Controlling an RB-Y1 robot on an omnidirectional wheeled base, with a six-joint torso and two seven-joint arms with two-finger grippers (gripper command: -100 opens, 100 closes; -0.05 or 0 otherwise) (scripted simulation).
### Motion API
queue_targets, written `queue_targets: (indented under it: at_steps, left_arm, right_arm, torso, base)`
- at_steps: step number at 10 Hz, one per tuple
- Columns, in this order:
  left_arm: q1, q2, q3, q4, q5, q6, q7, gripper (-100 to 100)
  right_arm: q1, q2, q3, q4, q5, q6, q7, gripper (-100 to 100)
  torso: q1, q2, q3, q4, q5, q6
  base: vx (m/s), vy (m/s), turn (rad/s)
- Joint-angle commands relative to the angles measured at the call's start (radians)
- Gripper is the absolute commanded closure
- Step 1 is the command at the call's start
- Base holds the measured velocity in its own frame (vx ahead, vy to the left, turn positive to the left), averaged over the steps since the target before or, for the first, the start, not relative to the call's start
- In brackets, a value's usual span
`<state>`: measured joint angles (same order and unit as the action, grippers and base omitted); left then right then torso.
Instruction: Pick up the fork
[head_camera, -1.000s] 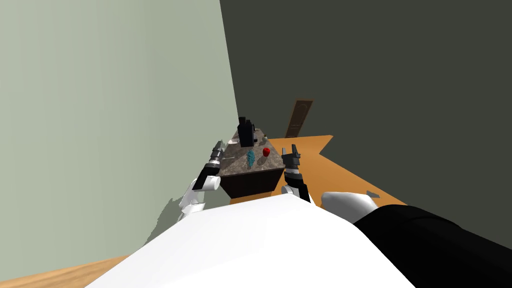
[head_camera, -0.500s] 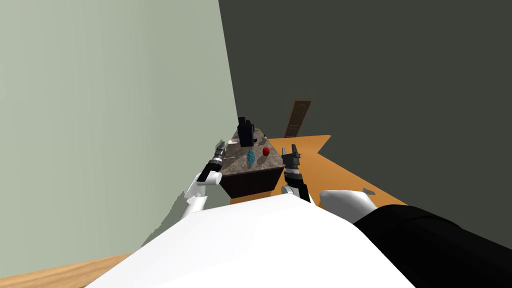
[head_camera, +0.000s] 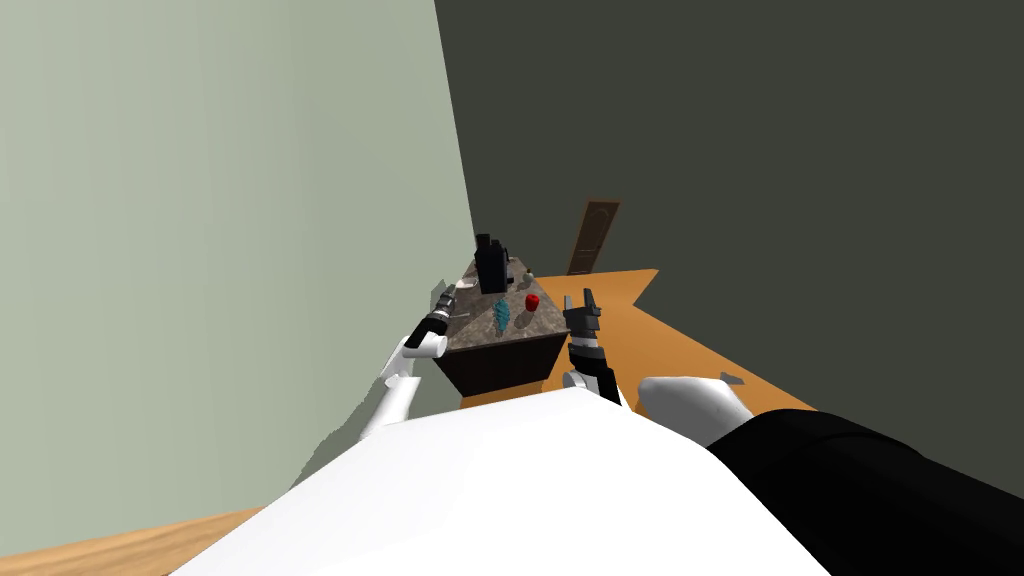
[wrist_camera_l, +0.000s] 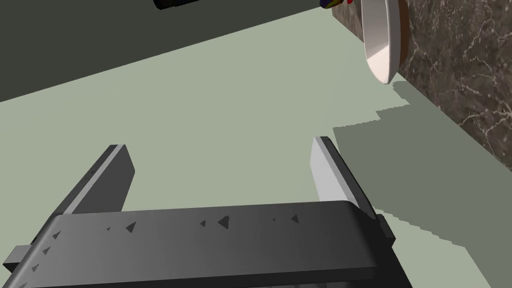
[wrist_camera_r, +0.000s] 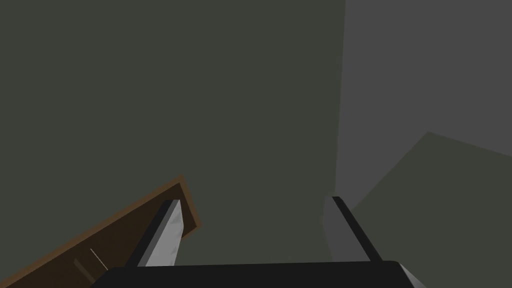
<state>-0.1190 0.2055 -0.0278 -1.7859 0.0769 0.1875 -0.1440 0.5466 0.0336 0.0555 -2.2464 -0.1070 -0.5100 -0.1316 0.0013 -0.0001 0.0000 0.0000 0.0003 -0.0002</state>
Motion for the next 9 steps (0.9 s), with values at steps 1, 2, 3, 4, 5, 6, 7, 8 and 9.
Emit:
queue_targets:
  at_steps: [1,2,3,4,5,6,7,8,9]
  left_arm:
    - [-0.025,0.005,0.001,0.027,0.005,0.05,-0.004,-100]
    - [-0.07,0.013,0.004,0.069,0.016,0.081,-0.012,-100]
    - [-0.078,0.013,0.004,0.086,0.016,0.108,-0.012,-100]
    - [-0.078,0.013,0.004,0.086,0.016,0.121,-0.012,-100]
    - [-0.126,0.021,0.007,0.138,0.027,0.154,-0.02,-100]
    - [-0.131,0.021,0.007,0.145,0.027,0.177,-0.02,-100]
    - [-0.131,0.021,0.007,0.145,0.027,0.19,-0.02,-100]
    - [-0.178,0.029,0.01,0.192,0.039,0.226,-0.028,-100]
    - [-0.184,0.029,0.01,0.206,0.039,0.253,-0.028,-100]
  right_arm:
    - [0.0,0.0,0.0,0.0,0.0,0.0,0.0,0]
    - [0.0,0.0,0.0,0.0,0.0,0.0,0.0,0]
    - [0.0,0.0,0.0,0.0,0.0,0.0,0.0,0]
    - [0.0,0.0,0.0,0.0,0.0,0.0,0.0,0]
    - [0.0,0.0,0.0,0.0,0.0,0.0,0.0,0]
    - [0.0,0.0,0.0,0.0,0.0,0.0,0.0,0]
    - [0.0,0.0,0.0,0.0,0.0,0.0,0.0,0]
    - [0.0,0.0,0.0,0.0,0.0,0.0,0.0,0]
    - [0.0,0.0,0.0,0.0,0.0,0.0,0.0,0]
  torso:
    - [0.0,0.0,0.0,0.0,0.0,0.0]
    - [0.0,0.0,0.0,0.0,0.0,0.0]
    - [0.001,0.0,0.0,0.0,0.0,0.0]
    - [0.001,0.0,0.0,0.0,0.0,0.0]
    - [0.0,0.0,0.0,0.0,0.0,0.0]
    - [0.0,0.0,0.0,0.0,0.0,0.0]
    - [0.0,0.0,0.0,0.0,0.0,0.0]
    - [0.0,0.0,0.0,0.0,0.0,0.0]
    - [0.0,-0.001,0.0,0.0,0.0,0.0]
  base:
    - [-0.007,0.02,-0.028]
    - [-0.001,0.032,-0.028]
    - [-0.003,0.028,-0.017]
    - [-0.003,0.008,-0.002]
    - [-0.003,0.014,-0.03]
    - [-0.002,0.02,-0.024]
    - [0.001,0.011,0.002]
    - [0.001,0.021,-0.023]
    - [0.002,0.024,-0.02]
